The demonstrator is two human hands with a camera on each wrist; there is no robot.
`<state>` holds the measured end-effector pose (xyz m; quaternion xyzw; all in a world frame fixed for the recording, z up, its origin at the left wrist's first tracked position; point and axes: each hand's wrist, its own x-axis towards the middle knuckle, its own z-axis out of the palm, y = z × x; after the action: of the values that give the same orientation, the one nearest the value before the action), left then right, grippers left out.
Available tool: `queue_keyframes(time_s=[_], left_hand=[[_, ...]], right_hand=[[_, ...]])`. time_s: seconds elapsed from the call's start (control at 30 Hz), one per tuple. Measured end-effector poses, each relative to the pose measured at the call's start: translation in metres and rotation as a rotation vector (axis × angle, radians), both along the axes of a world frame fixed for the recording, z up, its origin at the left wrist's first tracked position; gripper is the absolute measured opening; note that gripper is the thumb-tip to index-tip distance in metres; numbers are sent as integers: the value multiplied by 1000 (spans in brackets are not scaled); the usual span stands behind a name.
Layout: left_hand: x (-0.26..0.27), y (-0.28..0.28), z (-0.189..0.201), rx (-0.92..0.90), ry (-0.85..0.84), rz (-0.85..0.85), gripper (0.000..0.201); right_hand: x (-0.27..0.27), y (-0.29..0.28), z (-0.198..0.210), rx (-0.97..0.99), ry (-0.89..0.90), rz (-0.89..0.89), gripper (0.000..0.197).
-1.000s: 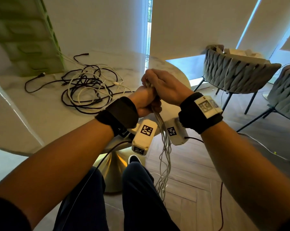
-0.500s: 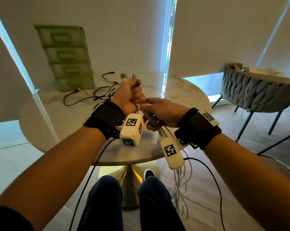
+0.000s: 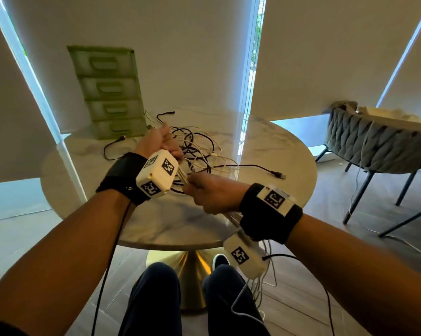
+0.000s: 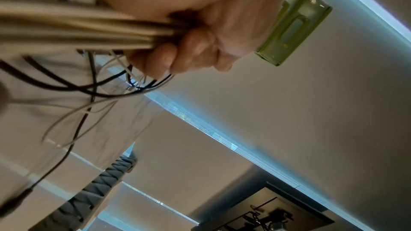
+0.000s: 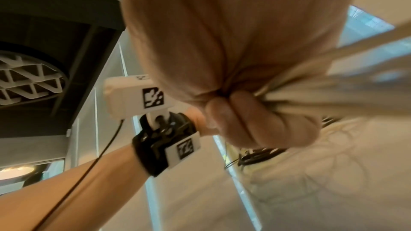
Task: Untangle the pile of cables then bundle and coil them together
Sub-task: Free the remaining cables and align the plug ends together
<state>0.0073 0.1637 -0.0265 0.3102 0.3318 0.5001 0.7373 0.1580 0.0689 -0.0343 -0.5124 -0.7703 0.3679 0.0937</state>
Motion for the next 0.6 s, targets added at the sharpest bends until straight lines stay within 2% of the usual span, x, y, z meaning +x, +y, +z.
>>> queue_keyframes(time_s=[0.13,0.23,0.3,0.43,0.5,0.6], left_hand=[[-8,6,1,66,-30,-9,64],[-16,12,7,87,-23,-16,66],[-22,14,9,85,-8,-10,66],[-28,13,6,67,15,9,65],[-29,11,6,58,25,17,65],[-33,9,8,34,23,-12,59]], right_hand=[[4,12,8,-98,40,-39,21],[4,19,15,-126,85,-10,35],[9,28,22,-67,61,-49,39],[30,63,32,62,-15,-251,29],[38,74,33,50,-106,-298,30],[44,80,32,137,-442,-230,34]])
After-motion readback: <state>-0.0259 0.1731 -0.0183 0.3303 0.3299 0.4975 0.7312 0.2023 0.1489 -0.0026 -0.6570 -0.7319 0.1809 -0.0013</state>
